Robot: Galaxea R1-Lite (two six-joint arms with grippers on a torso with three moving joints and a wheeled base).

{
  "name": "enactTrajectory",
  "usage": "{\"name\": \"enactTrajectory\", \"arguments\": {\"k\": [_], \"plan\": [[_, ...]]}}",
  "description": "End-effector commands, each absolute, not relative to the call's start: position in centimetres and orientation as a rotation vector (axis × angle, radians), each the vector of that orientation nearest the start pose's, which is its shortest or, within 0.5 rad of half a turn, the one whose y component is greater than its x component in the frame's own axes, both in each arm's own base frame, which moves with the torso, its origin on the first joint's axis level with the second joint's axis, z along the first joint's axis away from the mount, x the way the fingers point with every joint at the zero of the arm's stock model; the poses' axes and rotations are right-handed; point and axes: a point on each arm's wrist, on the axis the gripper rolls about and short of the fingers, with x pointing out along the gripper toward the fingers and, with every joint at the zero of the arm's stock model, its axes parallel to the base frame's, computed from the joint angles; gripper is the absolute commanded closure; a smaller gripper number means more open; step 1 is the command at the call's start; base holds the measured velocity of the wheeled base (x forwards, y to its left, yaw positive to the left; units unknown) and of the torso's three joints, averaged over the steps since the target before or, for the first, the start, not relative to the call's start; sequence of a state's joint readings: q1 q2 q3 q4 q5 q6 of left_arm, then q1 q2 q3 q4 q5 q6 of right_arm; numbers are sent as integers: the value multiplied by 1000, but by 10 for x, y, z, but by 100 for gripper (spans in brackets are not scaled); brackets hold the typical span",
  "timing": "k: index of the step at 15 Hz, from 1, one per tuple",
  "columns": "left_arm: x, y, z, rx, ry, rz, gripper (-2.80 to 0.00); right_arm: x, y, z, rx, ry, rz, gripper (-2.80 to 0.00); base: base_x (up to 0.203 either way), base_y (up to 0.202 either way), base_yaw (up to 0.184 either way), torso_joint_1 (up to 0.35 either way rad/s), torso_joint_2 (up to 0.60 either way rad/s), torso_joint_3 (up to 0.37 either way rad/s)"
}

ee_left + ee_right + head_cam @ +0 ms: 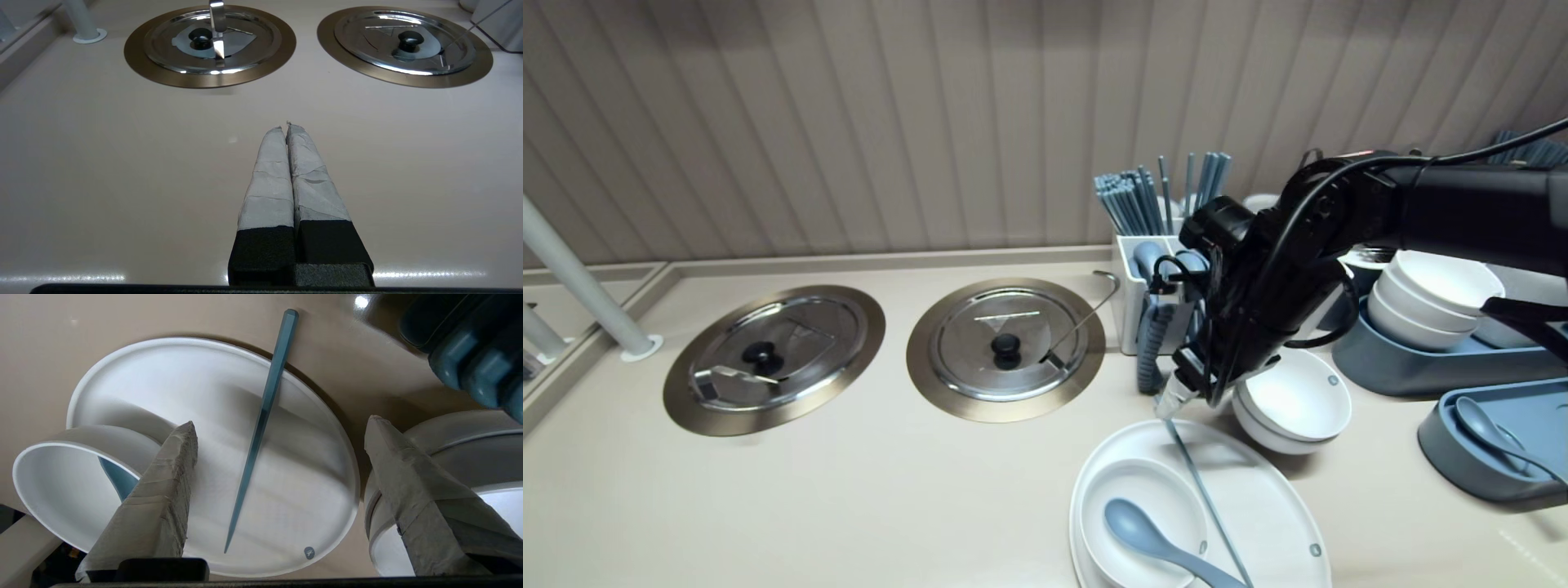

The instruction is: Pick the chopsticks and place it on the plate

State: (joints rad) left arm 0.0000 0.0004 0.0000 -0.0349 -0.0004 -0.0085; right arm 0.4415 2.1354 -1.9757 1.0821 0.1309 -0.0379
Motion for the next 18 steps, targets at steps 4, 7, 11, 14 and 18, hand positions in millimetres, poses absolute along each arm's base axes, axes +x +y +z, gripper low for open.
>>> {"name": "enactTrajectory", "arguments": {"k": [4, 7, 11, 14, 18], "plan": [[-22, 0, 77, -9, -28, -2, 0, 328, 159, 225, -212, 1182, 534, -280, 0, 0, 0, 0, 0, 0], [-22, 0, 77, -9, -26, -2, 0, 324, 156, 233, -184, 1167, 549, -280, 0, 0, 0, 0, 0, 0], [-22, 0, 77, -9, -26, -2, 0, 325, 157, 231, -185, 1172, 549, -280, 0, 0, 0, 0, 0, 0], [-22, 0, 77, -9, -28, -1, 0, 326, 157, 229, -186, 1177, 548, -280, 0, 0, 0, 0, 0, 0], [-22, 0, 77, -9, -28, -3, 0, 325, 157, 229, -187, 1179, 548, 0, 0, 0, 0, 0, 0, 0]]}}
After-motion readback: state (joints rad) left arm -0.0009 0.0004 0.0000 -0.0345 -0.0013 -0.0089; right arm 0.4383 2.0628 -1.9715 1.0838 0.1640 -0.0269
